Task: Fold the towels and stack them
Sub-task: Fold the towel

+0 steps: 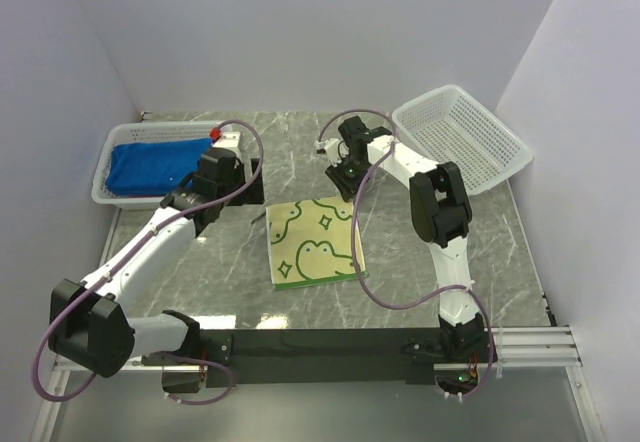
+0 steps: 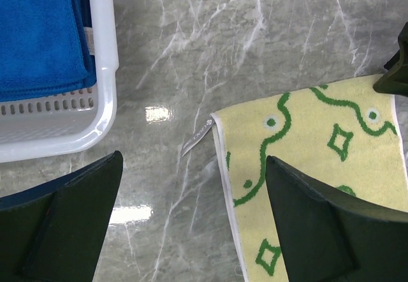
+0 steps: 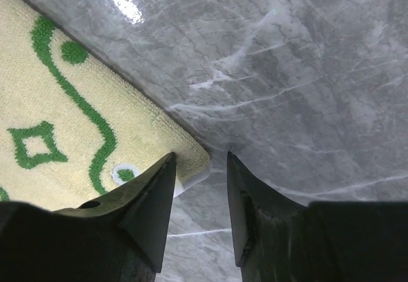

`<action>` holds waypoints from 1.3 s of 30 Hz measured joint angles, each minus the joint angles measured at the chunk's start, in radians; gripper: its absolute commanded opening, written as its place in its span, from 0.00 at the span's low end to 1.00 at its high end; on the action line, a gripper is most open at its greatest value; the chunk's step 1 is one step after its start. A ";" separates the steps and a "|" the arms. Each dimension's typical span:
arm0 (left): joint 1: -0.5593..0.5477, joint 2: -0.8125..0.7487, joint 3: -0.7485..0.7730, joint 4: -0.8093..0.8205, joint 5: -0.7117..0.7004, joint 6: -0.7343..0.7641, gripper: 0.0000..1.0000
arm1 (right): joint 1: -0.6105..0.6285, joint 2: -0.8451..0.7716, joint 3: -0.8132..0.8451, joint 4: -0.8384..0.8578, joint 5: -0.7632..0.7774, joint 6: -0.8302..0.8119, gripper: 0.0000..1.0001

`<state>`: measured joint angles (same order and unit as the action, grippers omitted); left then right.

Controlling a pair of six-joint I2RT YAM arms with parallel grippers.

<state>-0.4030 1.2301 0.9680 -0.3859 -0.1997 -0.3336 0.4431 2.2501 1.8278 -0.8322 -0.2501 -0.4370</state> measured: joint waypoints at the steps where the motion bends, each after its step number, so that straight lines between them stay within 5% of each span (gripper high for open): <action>1: 0.000 0.002 0.000 0.000 0.001 0.000 0.99 | 0.002 0.001 0.000 0.000 0.000 -0.001 0.45; 8: 0.000 0.063 0.000 0.008 0.029 0.013 0.97 | 0.008 0.013 0.003 -0.001 0.008 -0.008 0.37; 12: 0.000 0.164 0.032 -0.018 0.038 0.026 0.94 | 0.009 0.013 0.002 0.001 0.017 -0.017 0.13; 17: -0.002 0.319 0.160 -0.070 0.046 0.058 0.85 | 0.009 0.011 -0.004 0.003 0.023 -0.028 0.00; 23: -0.012 0.471 0.304 -0.090 0.053 0.109 0.55 | 0.009 -0.003 -0.030 0.026 0.024 -0.038 0.00; 39: -0.013 0.707 0.412 -0.136 0.151 0.142 0.50 | 0.011 -0.031 -0.080 0.076 0.030 -0.044 0.00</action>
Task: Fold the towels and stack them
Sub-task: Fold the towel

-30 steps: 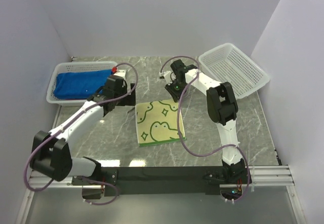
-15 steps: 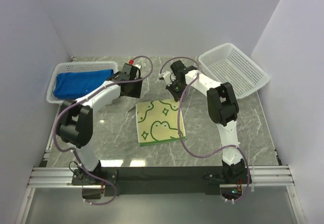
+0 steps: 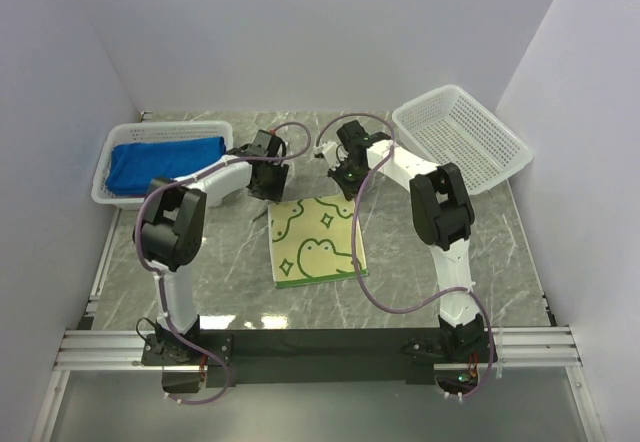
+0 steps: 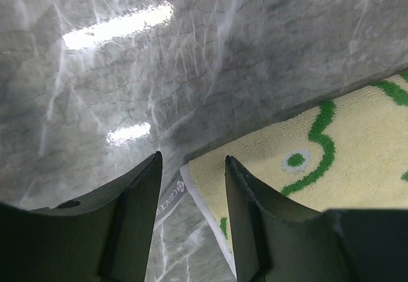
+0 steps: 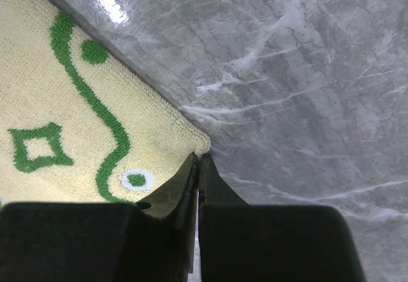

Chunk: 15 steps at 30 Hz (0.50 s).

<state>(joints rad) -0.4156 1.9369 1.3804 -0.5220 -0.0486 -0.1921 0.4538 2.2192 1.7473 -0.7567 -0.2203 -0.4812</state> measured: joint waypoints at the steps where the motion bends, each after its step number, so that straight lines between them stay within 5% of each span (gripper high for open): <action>1: 0.000 0.006 0.001 -0.001 0.000 0.000 0.49 | 0.001 -0.002 -0.003 0.002 0.003 0.000 0.00; 15: 0.005 0.084 0.053 -0.025 0.000 -0.006 0.44 | 0.005 -0.026 -0.044 0.036 0.028 0.000 0.00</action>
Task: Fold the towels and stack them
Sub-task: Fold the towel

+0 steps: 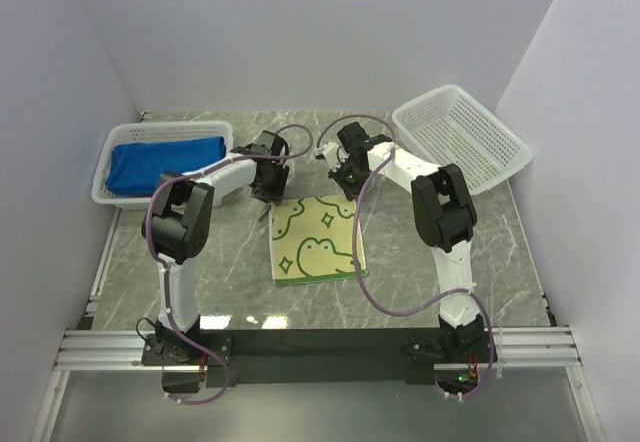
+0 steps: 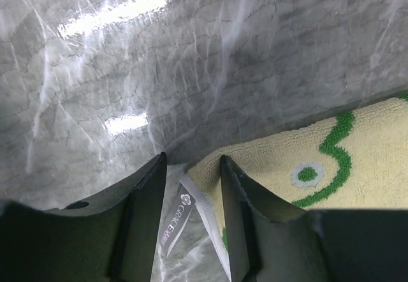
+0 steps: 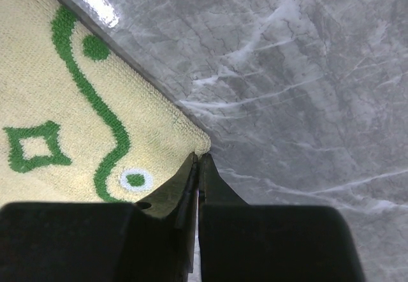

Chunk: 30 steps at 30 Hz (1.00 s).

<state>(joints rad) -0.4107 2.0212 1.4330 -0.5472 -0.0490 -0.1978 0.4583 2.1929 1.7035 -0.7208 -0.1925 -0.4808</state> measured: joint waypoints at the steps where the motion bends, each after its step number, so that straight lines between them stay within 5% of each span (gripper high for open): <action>1: 0.002 0.000 0.000 0.000 0.000 -0.002 0.42 | 0.000 -0.005 -0.008 0.006 0.002 0.000 0.00; 11: 0.041 0.000 -0.012 0.013 0.051 -0.024 0.30 | -0.001 -0.030 -0.053 0.048 0.011 0.007 0.00; 17: 0.055 0.003 -0.012 0.018 0.093 -0.027 0.12 | -0.005 -0.036 -0.062 0.056 0.009 0.013 0.00; 25: 0.063 -0.003 -0.025 0.040 0.158 -0.024 0.35 | -0.010 -0.037 -0.062 0.053 0.015 0.016 0.00; 30: 0.062 -0.011 -0.035 0.050 0.169 -0.025 0.39 | -0.014 -0.039 -0.062 0.047 0.027 0.016 0.00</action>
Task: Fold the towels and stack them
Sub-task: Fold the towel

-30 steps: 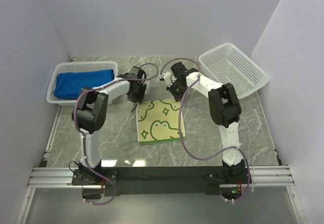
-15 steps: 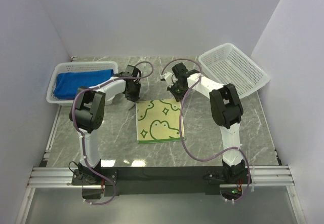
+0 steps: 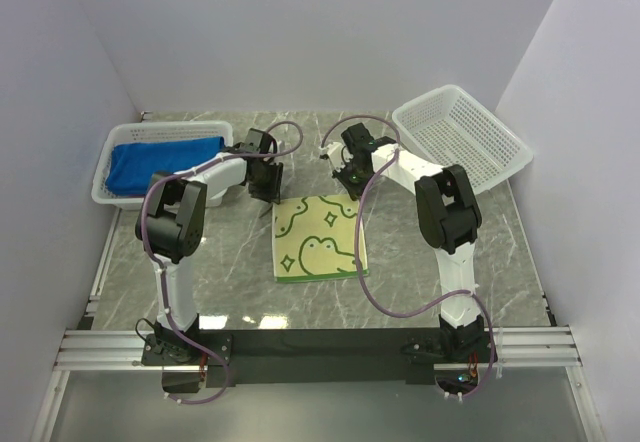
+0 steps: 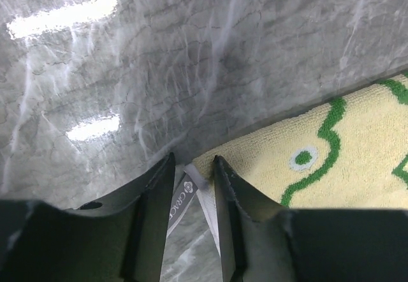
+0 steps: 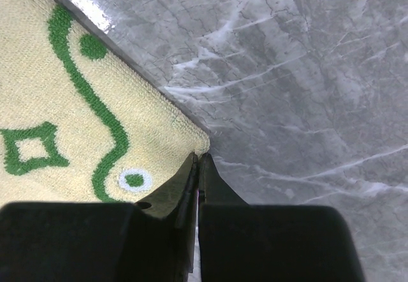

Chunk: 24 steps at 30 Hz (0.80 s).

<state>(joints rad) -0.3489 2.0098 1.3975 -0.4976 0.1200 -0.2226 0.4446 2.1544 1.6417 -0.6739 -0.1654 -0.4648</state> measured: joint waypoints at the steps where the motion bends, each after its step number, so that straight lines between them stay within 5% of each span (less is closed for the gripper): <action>1: -0.001 0.000 0.000 0.000 0.000 0.000 0.39 | 0.000 0.000 0.000 0.000 0.001 0.000 0.00; 24: -0.041 -0.048 -0.041 -0.023 -0.078 -0.061 0.47 | 0.003 -0.003 0.000 -0.012 0.044 0.014 0.00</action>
<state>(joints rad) -0.3897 1.9621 1.3567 -0.5201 0.0418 -0.2836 0.4477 2.1509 1.6417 -0.6861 -0.1215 -0.4503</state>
